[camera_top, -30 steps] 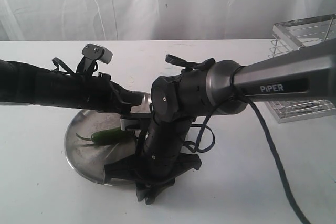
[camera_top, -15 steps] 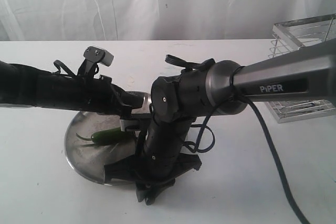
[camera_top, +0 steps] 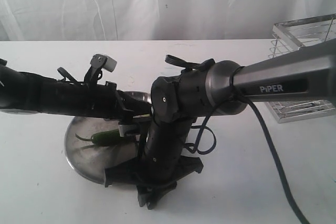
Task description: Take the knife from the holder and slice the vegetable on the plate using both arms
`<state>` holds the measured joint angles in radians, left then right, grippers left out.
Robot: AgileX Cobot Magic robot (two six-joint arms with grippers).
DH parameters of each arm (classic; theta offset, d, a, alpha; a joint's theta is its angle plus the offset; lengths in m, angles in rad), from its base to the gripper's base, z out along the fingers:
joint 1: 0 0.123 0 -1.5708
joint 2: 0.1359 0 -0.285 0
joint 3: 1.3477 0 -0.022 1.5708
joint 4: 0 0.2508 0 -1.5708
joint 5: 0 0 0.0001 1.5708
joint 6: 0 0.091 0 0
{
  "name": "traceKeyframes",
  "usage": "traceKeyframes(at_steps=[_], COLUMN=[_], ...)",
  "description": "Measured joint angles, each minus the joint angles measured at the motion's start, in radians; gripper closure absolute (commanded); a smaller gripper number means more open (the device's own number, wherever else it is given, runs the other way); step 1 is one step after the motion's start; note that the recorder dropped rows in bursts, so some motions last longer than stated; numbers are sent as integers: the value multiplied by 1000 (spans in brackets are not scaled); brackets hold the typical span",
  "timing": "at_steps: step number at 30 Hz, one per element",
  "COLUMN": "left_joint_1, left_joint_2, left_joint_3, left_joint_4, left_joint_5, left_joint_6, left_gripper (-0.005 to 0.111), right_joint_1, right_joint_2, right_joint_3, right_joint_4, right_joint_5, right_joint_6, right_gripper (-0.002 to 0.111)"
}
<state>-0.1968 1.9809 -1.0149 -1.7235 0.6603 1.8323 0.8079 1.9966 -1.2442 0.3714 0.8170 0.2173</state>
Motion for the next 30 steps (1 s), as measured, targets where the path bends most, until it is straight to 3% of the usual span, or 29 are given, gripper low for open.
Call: traceKeyframes(at_steps=[7, 16, 24, 30], left_joint_1=[2, -1, -4, -2], left_joint_2=[71, 75, 123, 133], left_joint_3=[-8, -8, -8, -17], left_joint_4=[0, 3, 44, 83], left_joint_5=[33, -23, -26, -67], left_joint_6=[-69, -145, -362, -330], left_gripper=[107, 107, 107, 107], right_joint_1=[0, 0, 0, 4], right_joint_2=[2, 4, 6, -2], right_joint_3=[0, 0, 0, 0], right_joint_4=[15, 23, 37, 31], right_joint_5=[48, 52, 63, 48], right_joint_6=[4, 11, 28, 8], right_gripper=[108, 108, 108, 108])
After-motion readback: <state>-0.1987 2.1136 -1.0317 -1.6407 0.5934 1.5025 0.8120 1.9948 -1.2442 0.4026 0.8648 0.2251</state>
